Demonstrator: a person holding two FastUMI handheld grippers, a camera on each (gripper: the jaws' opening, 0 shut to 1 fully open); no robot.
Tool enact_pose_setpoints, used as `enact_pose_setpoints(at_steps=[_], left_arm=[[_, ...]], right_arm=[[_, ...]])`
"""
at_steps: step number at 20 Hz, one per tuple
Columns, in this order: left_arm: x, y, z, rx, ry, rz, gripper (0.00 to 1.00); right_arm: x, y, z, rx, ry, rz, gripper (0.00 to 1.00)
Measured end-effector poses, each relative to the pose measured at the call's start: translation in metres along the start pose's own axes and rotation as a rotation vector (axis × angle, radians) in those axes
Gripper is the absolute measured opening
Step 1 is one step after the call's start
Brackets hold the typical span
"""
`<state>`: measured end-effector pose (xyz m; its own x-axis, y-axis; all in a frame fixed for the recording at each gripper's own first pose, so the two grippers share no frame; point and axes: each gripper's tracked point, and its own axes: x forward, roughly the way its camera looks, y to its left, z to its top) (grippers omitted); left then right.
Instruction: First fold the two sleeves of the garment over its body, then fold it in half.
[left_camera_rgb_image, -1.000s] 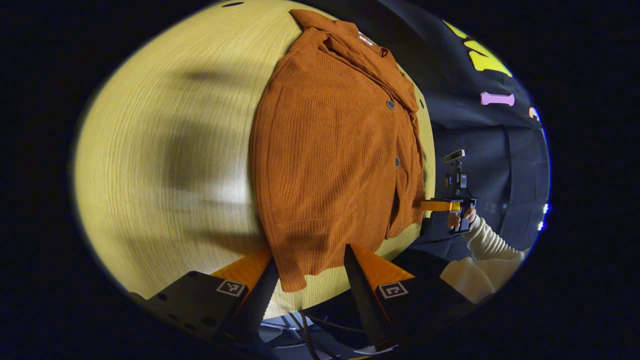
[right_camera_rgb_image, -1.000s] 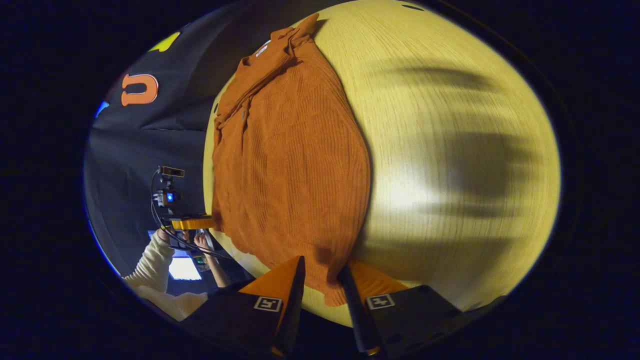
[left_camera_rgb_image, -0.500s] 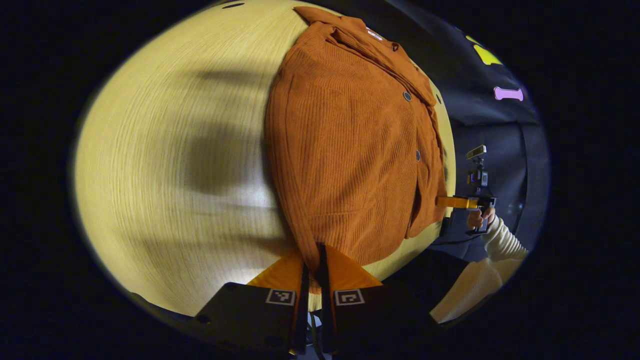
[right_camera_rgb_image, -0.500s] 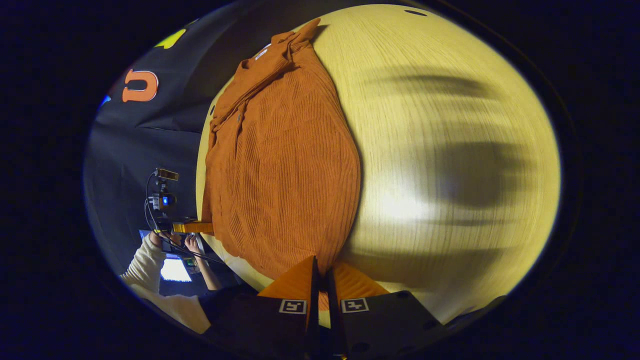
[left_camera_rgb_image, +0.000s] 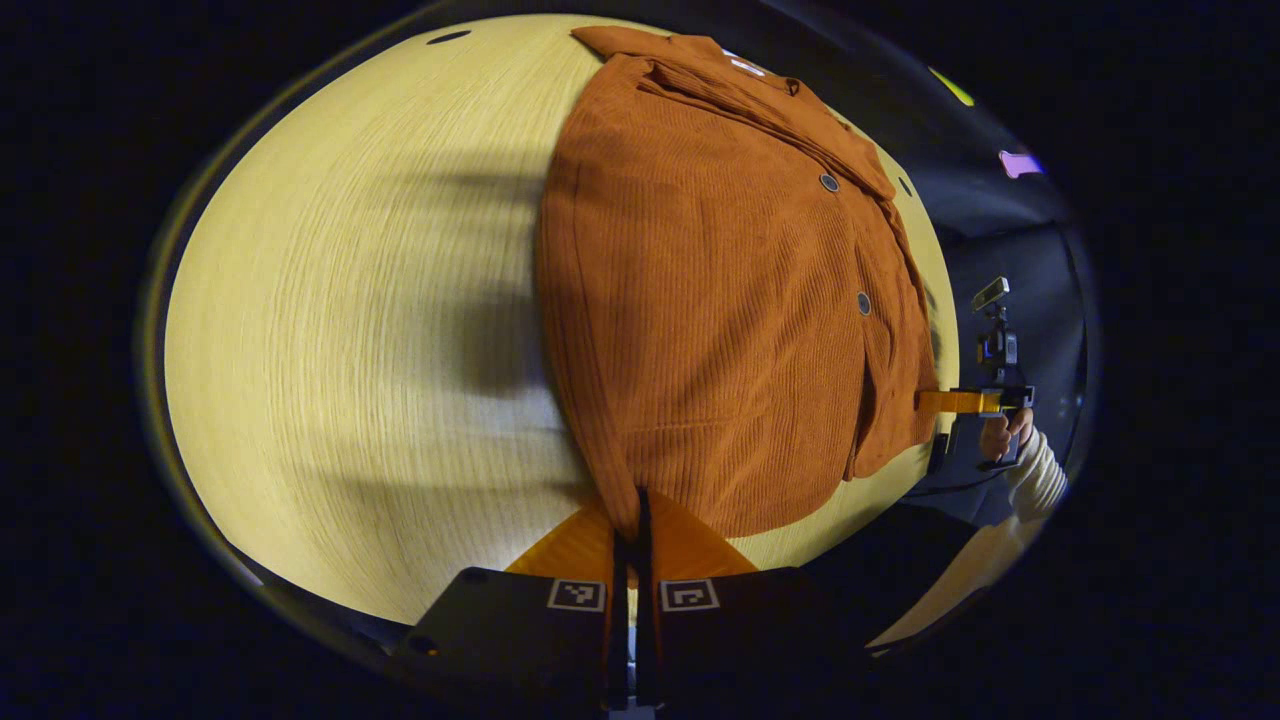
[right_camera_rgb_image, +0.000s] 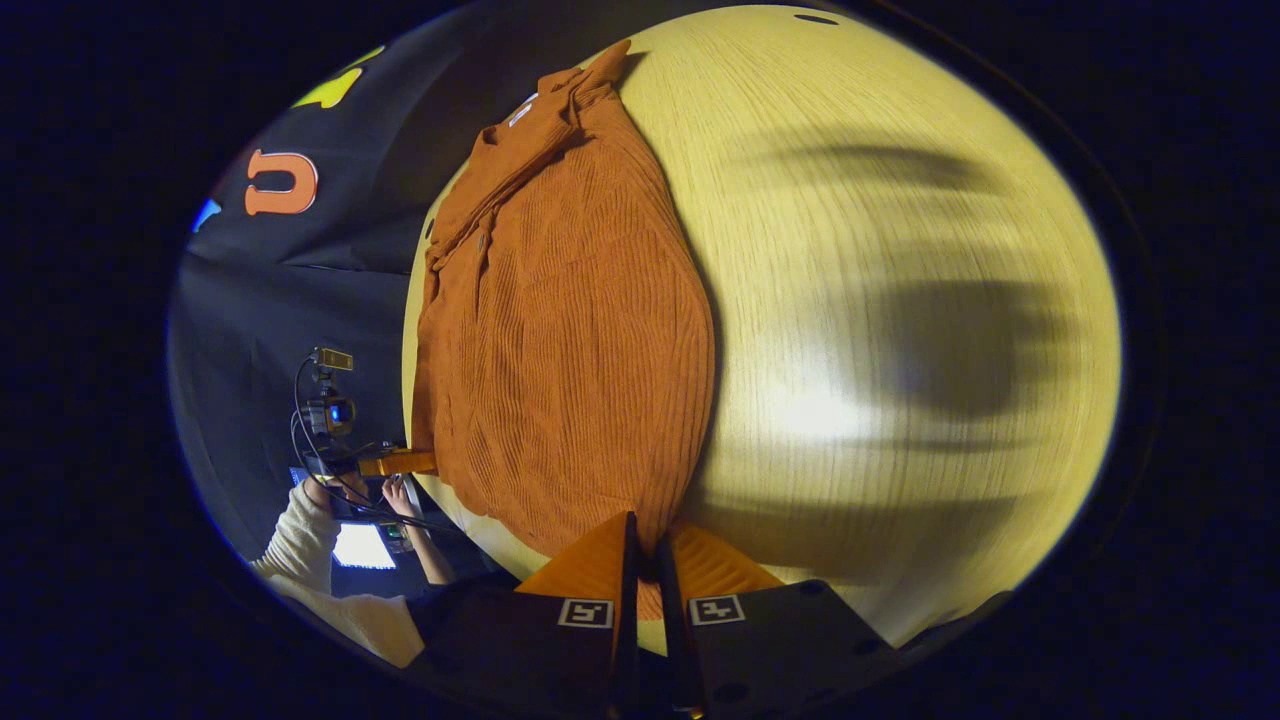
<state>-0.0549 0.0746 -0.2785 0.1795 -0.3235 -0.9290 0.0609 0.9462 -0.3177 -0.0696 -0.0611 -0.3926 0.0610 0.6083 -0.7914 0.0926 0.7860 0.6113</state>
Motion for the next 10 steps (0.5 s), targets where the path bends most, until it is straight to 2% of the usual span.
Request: enact_pose_setpoints(at_steps=[1,6,10], left_arm=[[-0.003,0.0,0.002,0.023,-0.016,0.02,0.06],[-0.019,-0.015,0.016,0.1,-0.074,0.023,0.06],[-0.031,-0.03,0.026,0.157,-0.106,0.031,0.06]], right_arm=[[0.016,-0.001,-0.013,0.018,-0.01,0.002,0.01],[0.009,0.001,-0.009,-0.02,-0.045,-0.012,0.01],[-0.011,0.021,-0.008,-0.048,-0.068,0.025,0.0]])
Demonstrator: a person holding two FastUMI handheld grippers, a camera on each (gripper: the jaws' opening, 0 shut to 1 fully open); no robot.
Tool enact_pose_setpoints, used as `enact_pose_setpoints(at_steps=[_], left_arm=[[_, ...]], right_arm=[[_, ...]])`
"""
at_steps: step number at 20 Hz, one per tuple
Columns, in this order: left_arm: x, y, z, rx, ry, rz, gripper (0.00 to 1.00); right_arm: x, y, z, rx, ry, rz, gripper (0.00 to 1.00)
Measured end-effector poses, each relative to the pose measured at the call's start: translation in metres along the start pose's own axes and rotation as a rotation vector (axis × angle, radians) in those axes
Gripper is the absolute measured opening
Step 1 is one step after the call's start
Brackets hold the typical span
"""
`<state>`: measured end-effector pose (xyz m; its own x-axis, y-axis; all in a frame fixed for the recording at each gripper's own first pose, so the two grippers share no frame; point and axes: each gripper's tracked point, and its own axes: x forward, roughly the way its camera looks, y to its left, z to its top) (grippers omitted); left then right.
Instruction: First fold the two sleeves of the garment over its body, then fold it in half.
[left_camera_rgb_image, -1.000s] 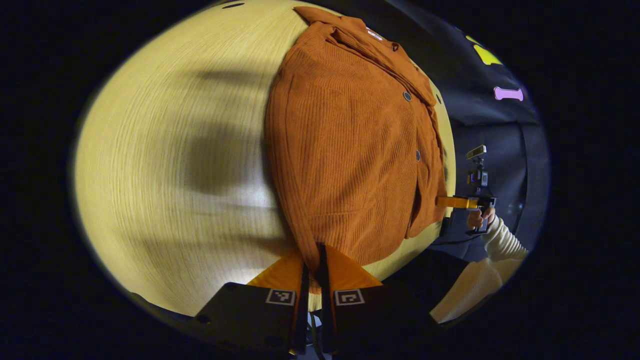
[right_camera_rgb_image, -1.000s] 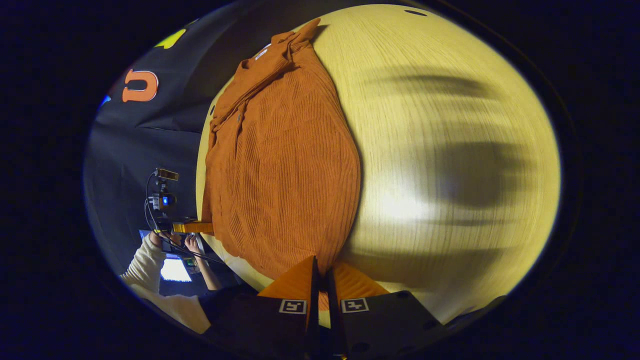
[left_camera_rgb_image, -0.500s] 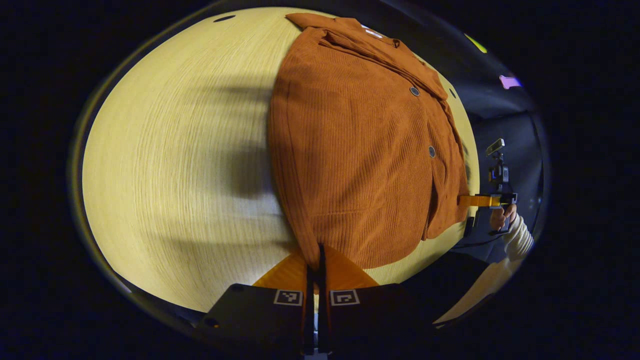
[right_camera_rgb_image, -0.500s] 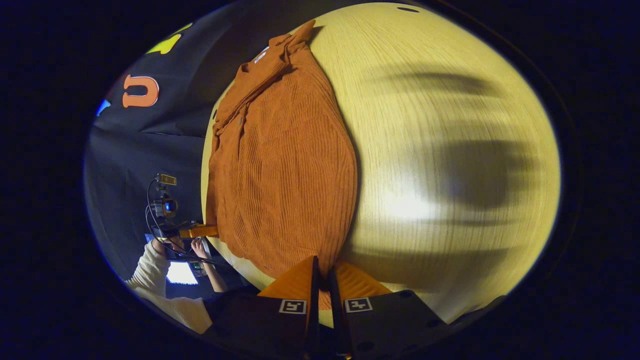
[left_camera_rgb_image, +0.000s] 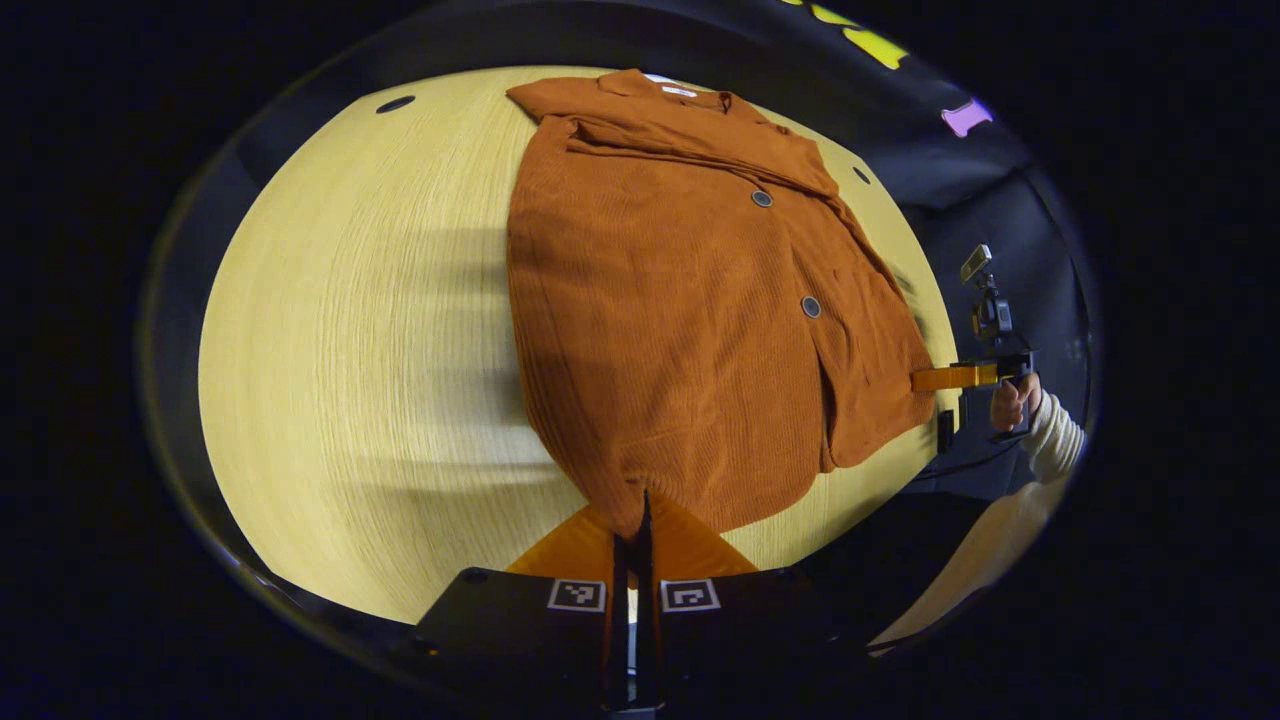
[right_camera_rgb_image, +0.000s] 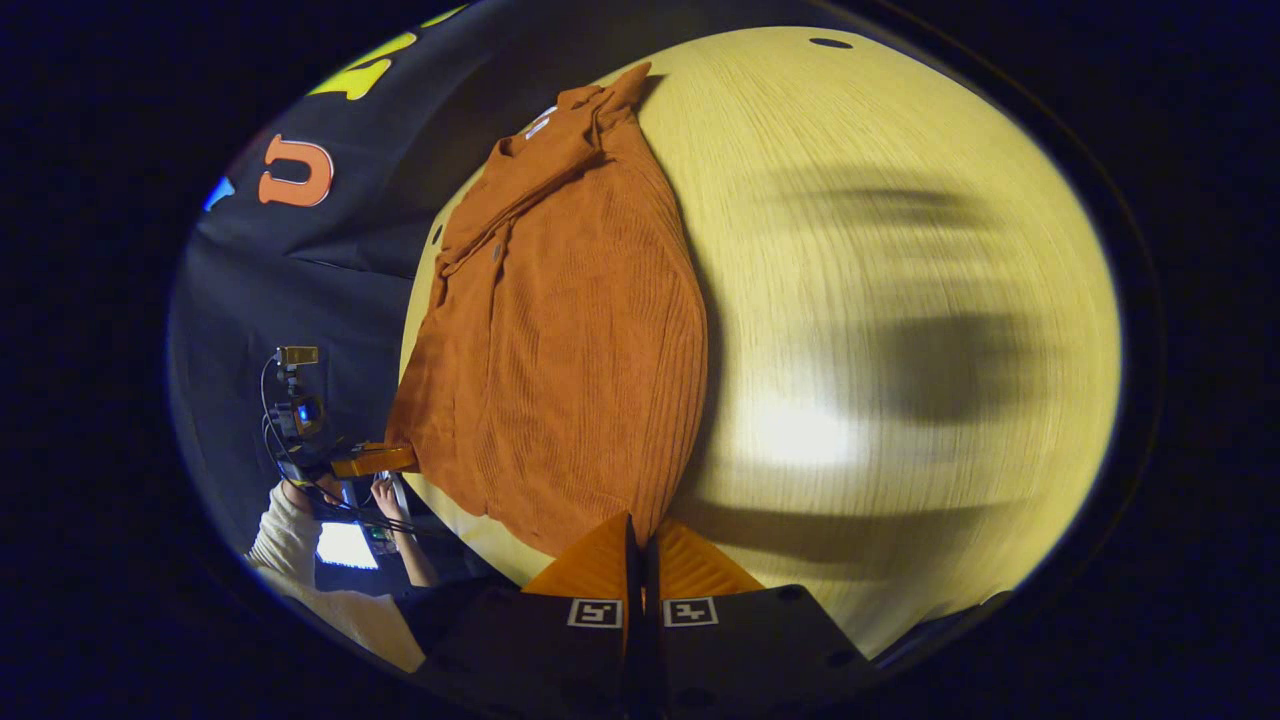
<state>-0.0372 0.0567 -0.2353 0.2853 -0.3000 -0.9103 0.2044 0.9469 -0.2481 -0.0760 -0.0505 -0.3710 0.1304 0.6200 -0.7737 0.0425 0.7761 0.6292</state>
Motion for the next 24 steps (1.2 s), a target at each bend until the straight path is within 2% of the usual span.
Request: enact_pose_setpoints(at_steps=[7,12,13,14,16,18,21,24], left_arm=[[-0.047,-0.034,0.062,0.197,-0.139,0.014,0.06],[-0.083,-0.049,0.15,0.283,-0.303,0.006,0.06],[-0.093,-0.05,0.169,0.278,-0.35,-0.001,0.11],[-0.1,-0.049,0.194,0.269,-0.399,-0.004,0.06],[-0.106,-0.036,0.247,0.243,-0.493,0.002,0.06],[-0.103,-0.02,0.29,0.171,-0.587,-0.013,0.06],[-0.086,0.001,0.354,0.008,-0.712,-0.119,0.06],[-0.046,0.027,0.395,-0.235,-0.726,-0.237,0.07]], right_arm=[[-0.044,0.059,0.041,-0.023,-0.121,0.124,0.0],[-0.062,0.112,0.1,-0.055,-0.219,0.198,0.0],[-0.065,0.119,0.118,-0.056,-0.241,0.204,0.0],[-0.066,0.126,0.139,-0.051,-0.261,0.203,0.0],[-0.071,0.14,0.185,-0.016,-0.325,0.204,0.0],[-0.075,0.159,0.226,0.028,-0.397,0.228,0.0],[-0.065,0.157,0.279,0.117,-0.477,0.207,0.0],[-0.046,0.148,0.334,0.24,-0.544,0.205,0.0]])
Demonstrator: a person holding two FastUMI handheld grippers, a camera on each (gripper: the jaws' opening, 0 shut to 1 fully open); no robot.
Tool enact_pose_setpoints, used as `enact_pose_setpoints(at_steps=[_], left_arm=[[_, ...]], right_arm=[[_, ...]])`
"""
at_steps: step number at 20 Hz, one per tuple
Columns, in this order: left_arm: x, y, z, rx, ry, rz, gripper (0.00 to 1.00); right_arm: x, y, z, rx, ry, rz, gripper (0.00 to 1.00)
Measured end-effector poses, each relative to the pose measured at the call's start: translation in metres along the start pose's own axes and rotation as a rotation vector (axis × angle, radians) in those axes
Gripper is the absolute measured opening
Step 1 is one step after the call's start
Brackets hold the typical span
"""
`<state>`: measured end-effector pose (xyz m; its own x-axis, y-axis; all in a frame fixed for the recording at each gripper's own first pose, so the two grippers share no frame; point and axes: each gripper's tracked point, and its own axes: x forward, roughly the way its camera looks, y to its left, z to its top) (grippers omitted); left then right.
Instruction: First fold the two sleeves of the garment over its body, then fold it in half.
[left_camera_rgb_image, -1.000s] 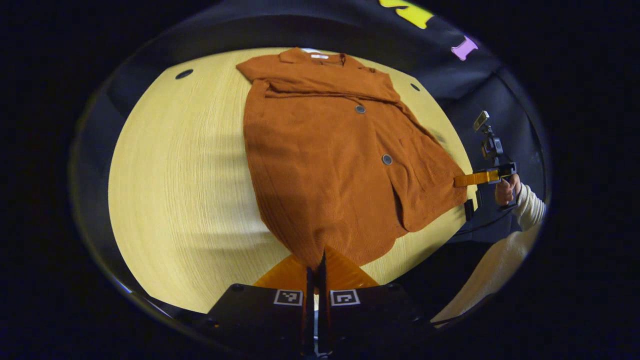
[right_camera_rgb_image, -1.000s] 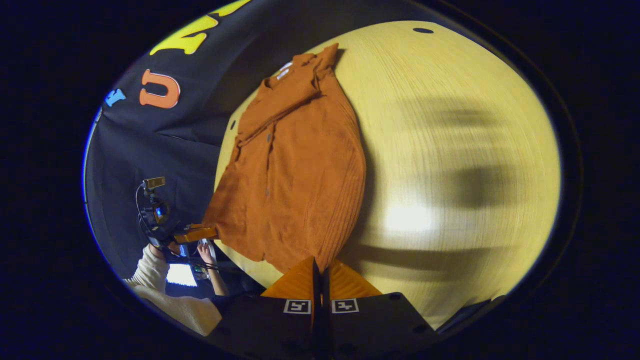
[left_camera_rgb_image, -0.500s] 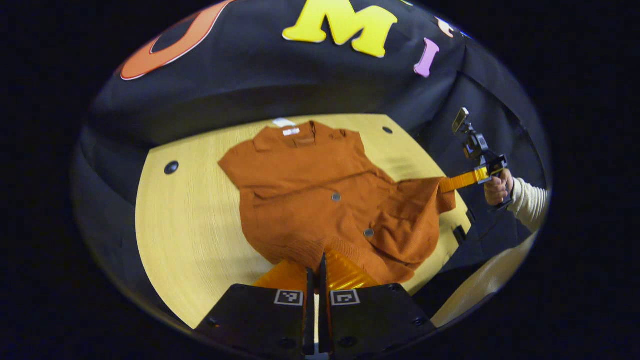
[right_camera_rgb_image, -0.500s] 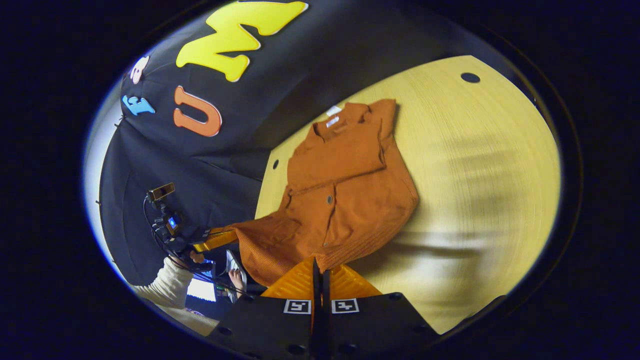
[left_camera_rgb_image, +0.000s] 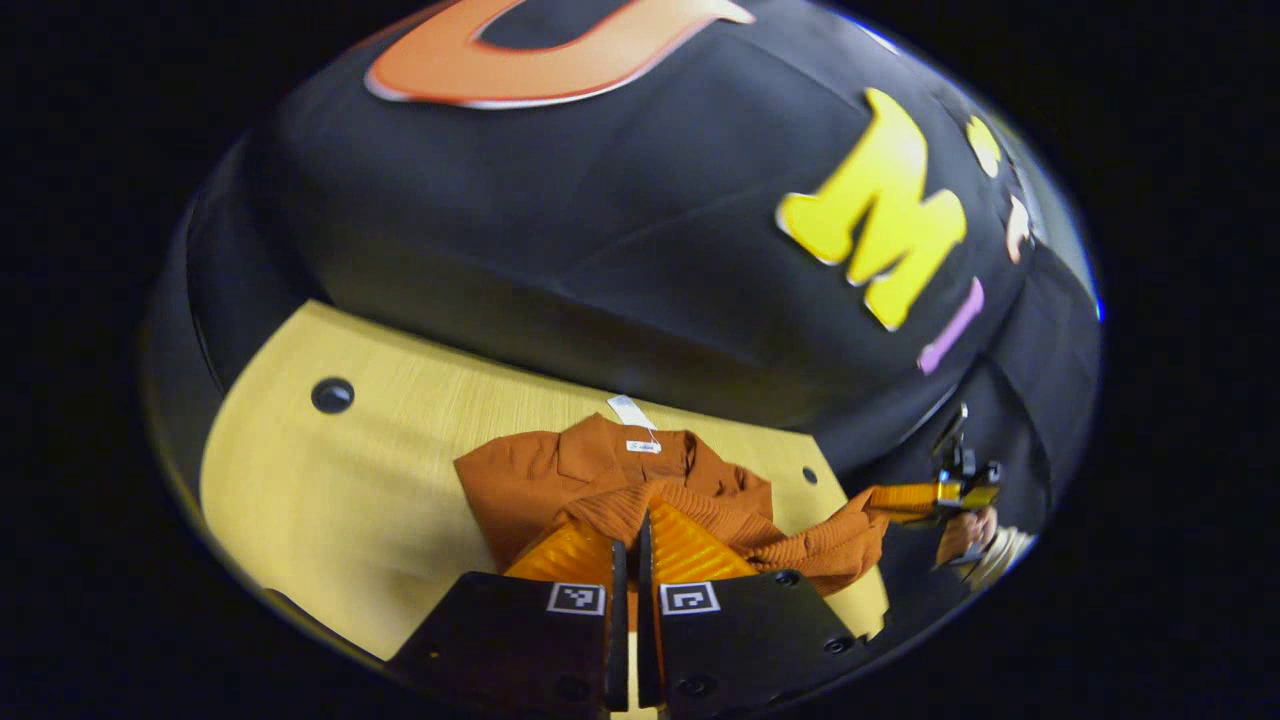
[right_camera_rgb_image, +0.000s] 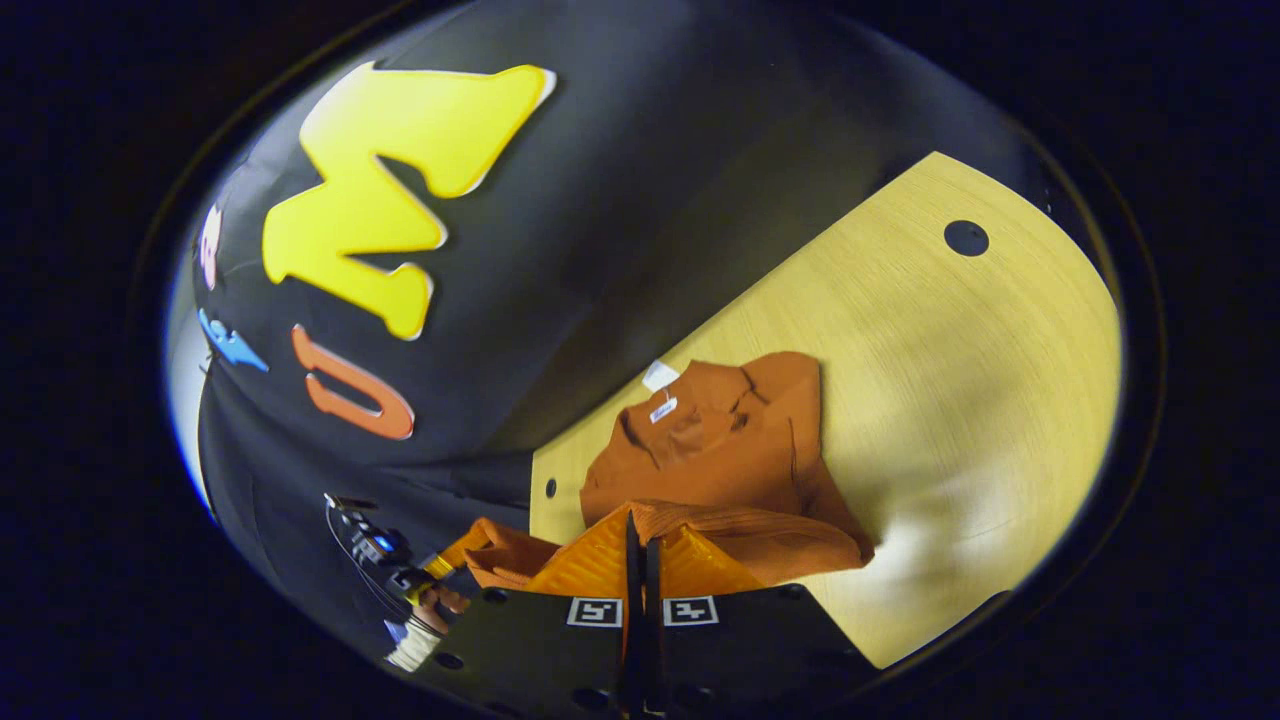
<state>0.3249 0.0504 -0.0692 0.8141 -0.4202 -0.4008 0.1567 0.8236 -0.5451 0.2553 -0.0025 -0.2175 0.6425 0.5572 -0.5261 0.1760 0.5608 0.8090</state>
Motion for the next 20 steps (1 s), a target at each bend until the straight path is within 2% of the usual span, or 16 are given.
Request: enact_pose_setpoints(at_steps=[2,5,7,9,13,15,16,20], left_arm=[[0.033,0.021,0.007,-0.119,-0.04,-0.007,0.06],[0.079,0.064,0.006,-0.195,-0.063,0.0,0.06],[0.108,0.09,-0.009,-0.234,-0.058,0.038,0.07],[0.118,0.097,-0.015,-0.318,-0.075,0.039,0.06],[0.11,0.093,0.012,-0.566,-0.271,-0.018,0.06],[0.109,0.093,0.027,-0.64,-0.37,-0.048,0.07],[0.111,0.093,0.031,-0.66,-0.397,-0.062,0.07],[0.135,0.096,0.008,-0.642,-0.357,-0.009,0.07]], right_arm=[[0.03,-0.011,0.014,0.05,-0.04,-0.02,0.0],[0.079,-0.036,0.029,0.112,-0.067,-0.062,0.0],[0.105,-0.054,0.036,0.125,-0.084,-0.084,0.0],[0.12,-0.066,0.045,0.159,-0.114,-0.086,0.0],[0.111,-0.066,0.069,0.329,-0.239,0.028,0.0],[0.106,-0.074,0.08,0.407,-0.313,0.06,0.0],[0.106,-0.079,0.082,0.431,-0.327,0.065,0.0],[0.125,-0.096,0.075,0.472,-0.316,0.02,0.01]])
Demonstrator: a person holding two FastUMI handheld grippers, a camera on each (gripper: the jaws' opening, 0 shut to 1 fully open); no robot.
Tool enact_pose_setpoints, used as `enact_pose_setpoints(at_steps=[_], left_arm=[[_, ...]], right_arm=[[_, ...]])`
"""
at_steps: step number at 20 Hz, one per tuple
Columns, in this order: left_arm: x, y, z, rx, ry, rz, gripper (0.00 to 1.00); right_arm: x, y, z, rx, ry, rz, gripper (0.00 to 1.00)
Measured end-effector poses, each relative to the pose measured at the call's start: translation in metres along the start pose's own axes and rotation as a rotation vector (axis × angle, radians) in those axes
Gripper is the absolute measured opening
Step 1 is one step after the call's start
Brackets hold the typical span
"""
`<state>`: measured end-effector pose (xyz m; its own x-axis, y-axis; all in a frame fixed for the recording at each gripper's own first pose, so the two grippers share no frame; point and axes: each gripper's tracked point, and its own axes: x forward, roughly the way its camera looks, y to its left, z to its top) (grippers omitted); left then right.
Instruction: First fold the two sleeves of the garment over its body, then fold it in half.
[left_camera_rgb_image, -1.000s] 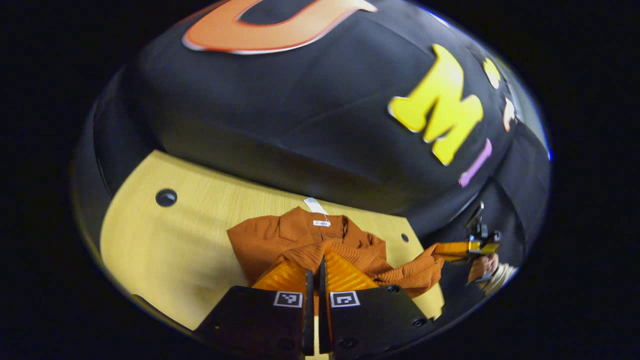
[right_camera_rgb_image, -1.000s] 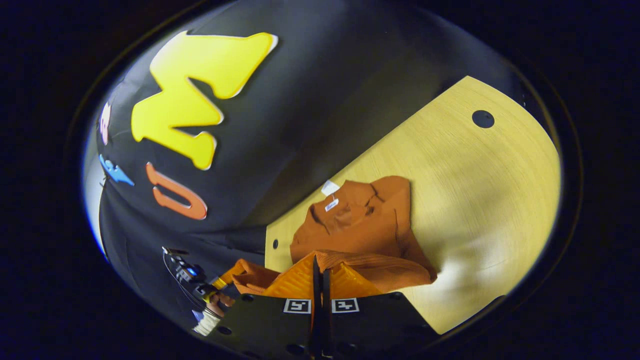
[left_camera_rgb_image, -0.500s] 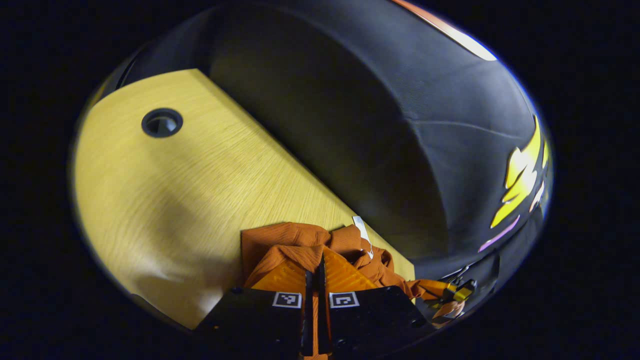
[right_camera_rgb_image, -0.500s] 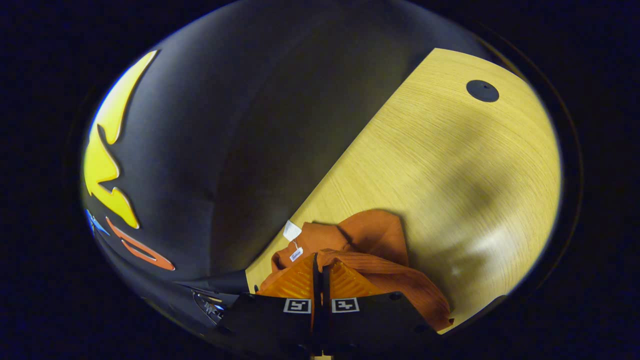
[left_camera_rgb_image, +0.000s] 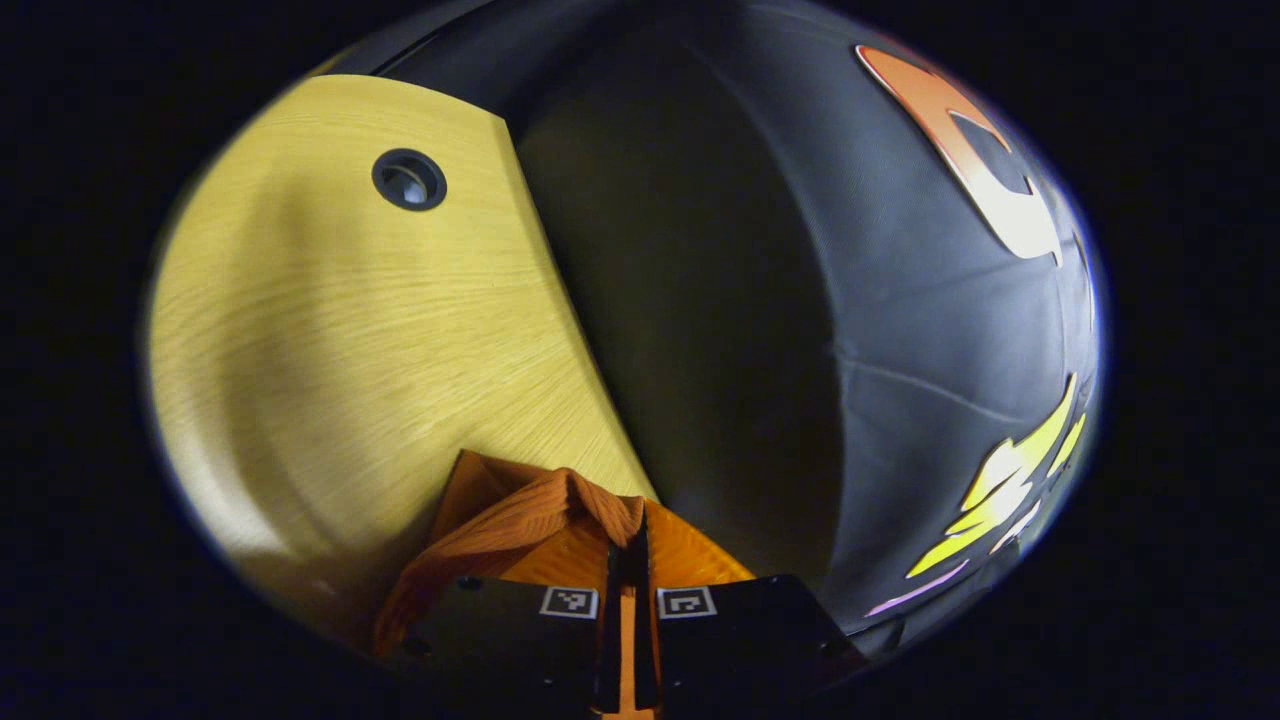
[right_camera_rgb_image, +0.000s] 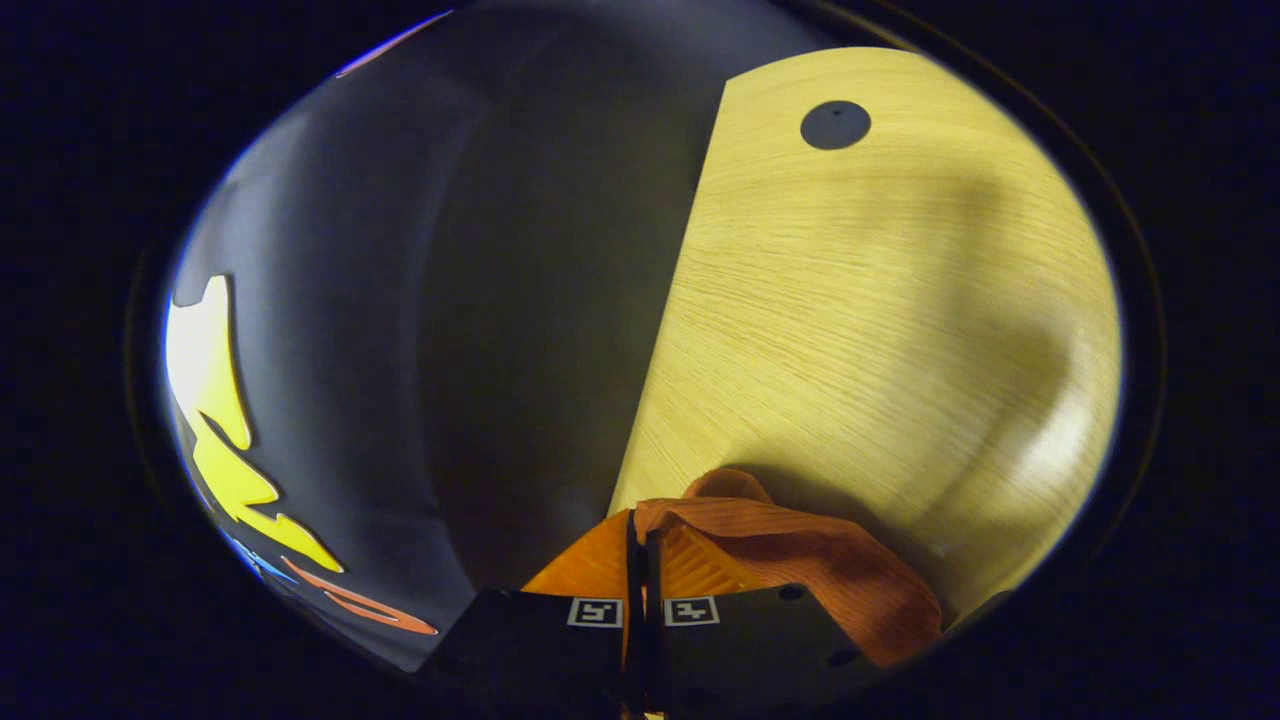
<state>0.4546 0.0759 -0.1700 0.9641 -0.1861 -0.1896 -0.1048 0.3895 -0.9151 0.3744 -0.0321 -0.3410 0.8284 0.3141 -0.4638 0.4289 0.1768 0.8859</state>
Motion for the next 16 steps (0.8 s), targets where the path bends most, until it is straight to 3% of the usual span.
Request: enact_pose_setpoints(at_steps=[3,6,8,9,10,11,12,13,14,15,16], left_arm=[[0.008,-0.012,0.009,-0.09,-0.061,-0.059,0.12],[0.013,-0.013,0.001,-0.079,-0.045,-0.056,0.5],[0.015,-0.017,0.001,-0.079,-0.04,-0.072,0.62],[0.013,-0.02,0.005,-0.093,-0.05,-0.081,0.79],[0.014,-0.022,0.007,-0.117,-0.062,-0.096,0.72],[0.014,-0.022,0.009,-0.134,-0.074,-0.1,0.77],[0.014,-0.022,0.012,-0.149,-0.082,-0.105,0.83],[0.012,-0.022,0.015,-0.164,-0.086,-0.111,0.84],[0.012,-0.024,0.018,-0.186,-0.098,-0.121,0.94],[0.01,-0.025,0.026,-0.208,-0.125,-0.127,0.85],[0.012,-0.025,0.031,-0.207,-0.139,-0.128,0.88]], right_arm=[[0.01,0.001,0.004,0.059,-0.019,-0.002,0.02],[0.013,-0.004,0.004,0.115,-0.013,-0.012,0.05],[0.013,0.003,0.008,0.172,-0.014,0.029,0.09],[0.014,0.005,0.011,0.207,-0.018,0.039,0.23],[0.015,0.006,0.012,0.236,-0.015,0.037,0.28],[0.015,0.009,0.015,0.273,-0.017,0.049,0.29],[0.017,0.017,0.019,0.296,-0.025,0.072,0.54],[0.018,0.022,0.019,0.303,-0.025,0.086,0.47],[0.019,0.028,0.021,0.308,-0.017,0.102,0.53],[0.016,0.036,0.019,0.313,0.005,0.129,0.56],[0.015,0.044,0.016,0.305,0.026,0.146,0.56]])
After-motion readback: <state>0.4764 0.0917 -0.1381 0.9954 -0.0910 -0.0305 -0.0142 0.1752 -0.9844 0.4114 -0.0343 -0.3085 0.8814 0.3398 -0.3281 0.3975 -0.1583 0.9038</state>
